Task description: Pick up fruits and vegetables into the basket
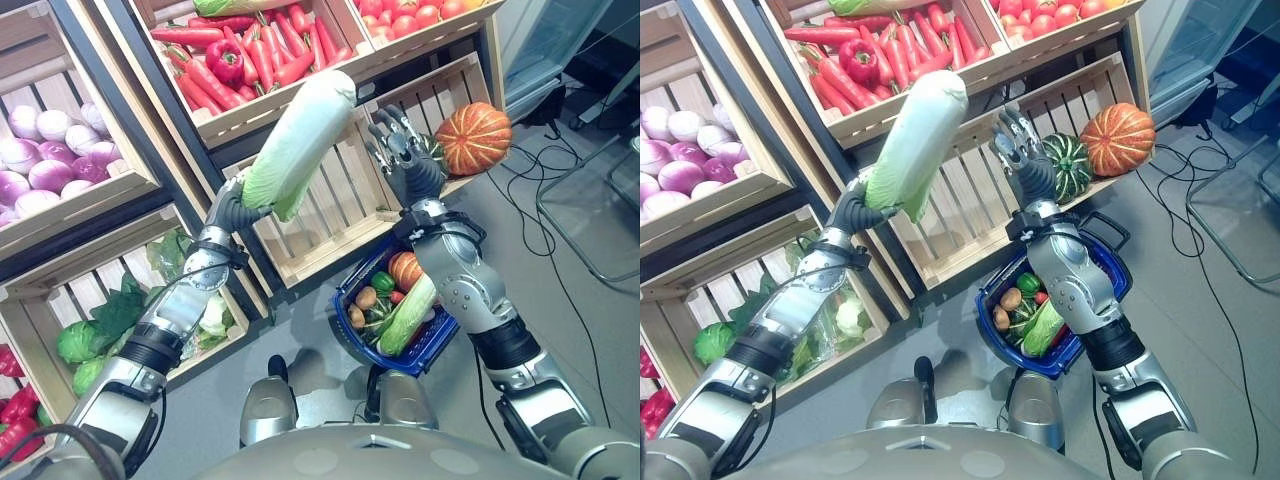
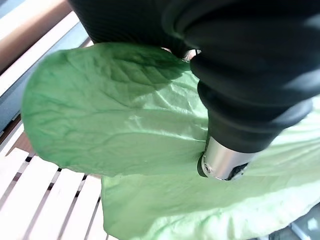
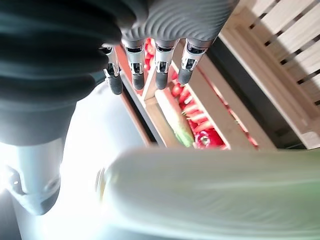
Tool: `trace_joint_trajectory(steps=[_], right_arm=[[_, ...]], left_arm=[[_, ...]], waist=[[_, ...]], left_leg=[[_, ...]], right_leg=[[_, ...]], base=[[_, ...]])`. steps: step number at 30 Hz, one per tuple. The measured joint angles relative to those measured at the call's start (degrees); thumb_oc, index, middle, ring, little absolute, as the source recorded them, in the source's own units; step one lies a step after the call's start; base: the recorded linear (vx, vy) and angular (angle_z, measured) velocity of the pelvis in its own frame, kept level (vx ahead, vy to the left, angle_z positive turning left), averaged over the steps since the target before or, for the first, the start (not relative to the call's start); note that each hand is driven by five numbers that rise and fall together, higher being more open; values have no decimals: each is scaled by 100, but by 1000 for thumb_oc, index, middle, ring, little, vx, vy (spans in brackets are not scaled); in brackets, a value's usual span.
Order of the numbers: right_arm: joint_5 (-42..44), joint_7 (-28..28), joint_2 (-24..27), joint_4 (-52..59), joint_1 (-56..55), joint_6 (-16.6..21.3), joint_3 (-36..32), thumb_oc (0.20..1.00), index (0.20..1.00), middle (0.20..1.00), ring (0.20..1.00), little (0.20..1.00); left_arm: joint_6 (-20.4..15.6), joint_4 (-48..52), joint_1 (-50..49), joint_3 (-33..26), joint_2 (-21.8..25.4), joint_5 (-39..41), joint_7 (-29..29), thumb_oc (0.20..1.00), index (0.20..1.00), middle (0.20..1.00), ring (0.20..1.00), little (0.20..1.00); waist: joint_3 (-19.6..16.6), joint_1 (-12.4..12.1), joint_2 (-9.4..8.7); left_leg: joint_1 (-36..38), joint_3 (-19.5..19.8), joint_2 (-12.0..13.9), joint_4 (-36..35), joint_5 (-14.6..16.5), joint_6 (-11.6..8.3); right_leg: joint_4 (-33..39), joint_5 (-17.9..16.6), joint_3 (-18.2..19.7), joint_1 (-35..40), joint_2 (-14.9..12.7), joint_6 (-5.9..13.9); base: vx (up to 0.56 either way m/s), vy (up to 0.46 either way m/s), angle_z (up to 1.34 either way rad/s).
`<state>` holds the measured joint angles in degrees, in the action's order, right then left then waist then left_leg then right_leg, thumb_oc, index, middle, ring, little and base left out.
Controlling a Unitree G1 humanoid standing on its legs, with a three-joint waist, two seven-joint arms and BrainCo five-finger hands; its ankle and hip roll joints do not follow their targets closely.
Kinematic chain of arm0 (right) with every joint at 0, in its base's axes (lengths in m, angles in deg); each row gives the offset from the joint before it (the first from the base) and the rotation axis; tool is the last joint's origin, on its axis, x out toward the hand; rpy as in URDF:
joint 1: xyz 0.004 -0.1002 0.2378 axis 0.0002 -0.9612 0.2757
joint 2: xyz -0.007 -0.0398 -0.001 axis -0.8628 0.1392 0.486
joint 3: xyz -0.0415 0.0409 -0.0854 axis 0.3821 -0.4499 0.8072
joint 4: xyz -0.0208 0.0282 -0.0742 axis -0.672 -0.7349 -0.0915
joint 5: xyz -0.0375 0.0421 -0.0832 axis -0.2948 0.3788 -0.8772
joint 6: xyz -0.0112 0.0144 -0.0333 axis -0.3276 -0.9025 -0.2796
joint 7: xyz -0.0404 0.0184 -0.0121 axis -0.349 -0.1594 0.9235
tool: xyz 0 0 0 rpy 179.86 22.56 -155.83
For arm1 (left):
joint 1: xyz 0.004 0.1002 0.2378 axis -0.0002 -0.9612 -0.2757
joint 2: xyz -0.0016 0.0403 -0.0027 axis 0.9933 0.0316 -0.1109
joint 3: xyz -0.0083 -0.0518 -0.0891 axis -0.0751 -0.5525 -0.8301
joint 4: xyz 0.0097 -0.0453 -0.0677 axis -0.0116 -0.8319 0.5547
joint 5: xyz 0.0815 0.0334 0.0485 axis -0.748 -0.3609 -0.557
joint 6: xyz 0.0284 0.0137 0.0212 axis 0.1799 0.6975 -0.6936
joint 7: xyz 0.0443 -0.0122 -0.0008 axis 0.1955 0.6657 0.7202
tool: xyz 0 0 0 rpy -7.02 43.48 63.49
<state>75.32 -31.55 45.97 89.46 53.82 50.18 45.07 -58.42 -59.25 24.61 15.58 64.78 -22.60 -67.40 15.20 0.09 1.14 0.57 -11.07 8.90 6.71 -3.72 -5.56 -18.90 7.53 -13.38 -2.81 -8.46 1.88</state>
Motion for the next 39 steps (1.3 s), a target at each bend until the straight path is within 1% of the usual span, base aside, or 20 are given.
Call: trace_joint_trajectory(steps=[3,8,14,18,24,25,26,29,34,37,38,39], right_arm=[[5,30,5,1,47,-147,68,1000,1000,1000,1000,1000],[15,60,-9,1,139,-409,325,1000,1000,1000,1000,1000],[63,90,17,0,176,-634,392,1000,1000,1000,1000,1000],[462,90,-5,-4,179,-769,421,1000,1000,1000,1000,1000],[611,89,-23,-38,184,-847,554,1000,1000,1000,1000,1000],[611,86,-31,-77,197,-856,591,263,263,263,263,263],[597,80,-40,-131,198,-862,636,200,200,200,200,200],[348,59,-23,-146,198,-822,736,200,200,200,200,200],[-430,98,-3,-468,283,-527,830,200,200,200,200,200],[-599,115,39,-464,334,-524,804,200,200,200,200,200],[-671,115,41,-447,340,-522,759,200,200,200,200,200],[-705,115,58,-442,340,-519,736,200,200,200,200,200]], left_arm=[[37,116,0,207,121,-250,-84,200,200,200,200,200],[191,189,2,397,123,-460,-291,200,200,200,200,200],[293,189,3,404,137,-580,-310,200,200,200,200,200],[317,189,3,419,141,-587,-305,200,200,200,200,200],[425,189,4,430,152,-902,-229,200,200,200,200,200],[504,189,5,431,159,-1008,-230,200,200,200,200,200],[594,189,7,446,170,-1053,-242,200,200,200,200,200],[759,189,33,512,252,-1257,-282,200,200,200,200,200],[929,197,222,827,348,-1256,-372,200,200,200,200,200],[1083,374,228,816,355,-1252,-517,200,200,200,200,200],[1153,437,232,804,355,-1239,-588,282,282,282,282,282],[1205,507,232,796,360,-1223,-677,445,445,445,445,445]], waist=[[-36,-4,-38],[-37,-4,-38],[-38,-6,-37],[-39,-9,-36],[-42,-19,-40],[-63,-20,-39],[-109,-17,-38],[-197,-15,-42],[-262,-6,-49],[-263,-1,-48],[-263,2,-47],[-263,1,-46]], left_leg=[[20,0,-5,-1,0,0],[69,-1,-13,-10,-10,-16],[95,-1,-14,-19,-7,-14],[95,0,-13,-19,3,3],[95,4,-14,-17,-8,-14],[93,8,-14,-16,-9,-14],[91,11,-13,-17,-8,-14],[84,12,-14,-30,-8,-14],[78,9,-17,-106,-9,23],[76,6,-17,-110,-10,23],[75,5,-19,-110,-11,21],[68,4,-20,-111,-14,18]], right_leg=[[28,-6,2,23,1,5],[95,-26,-4,97,6,21],[110,-25,-3,126,4,23],[103,-25,-2,127,4,22],[100,-26,-6,131,4,22],[100,-26,-9,132,5,22],[104,-26,-12,132,6,22],[114,-24,-13,131,6,24],[119,-17,-2,115,2,35],[127,-21,-1,108,2,29],[133,-22,-1,106,5,27],[142,-23,-2,98,7,26]], base=[[4,1,1],[0,0,0],[0,0,0],[0,0,0],[0,0,0],[0,0,0],[-32,-8,1],[0,0,0],[-13,19,1],[-10,-2,0],[-37,-10,0],[-31,-18,1]])
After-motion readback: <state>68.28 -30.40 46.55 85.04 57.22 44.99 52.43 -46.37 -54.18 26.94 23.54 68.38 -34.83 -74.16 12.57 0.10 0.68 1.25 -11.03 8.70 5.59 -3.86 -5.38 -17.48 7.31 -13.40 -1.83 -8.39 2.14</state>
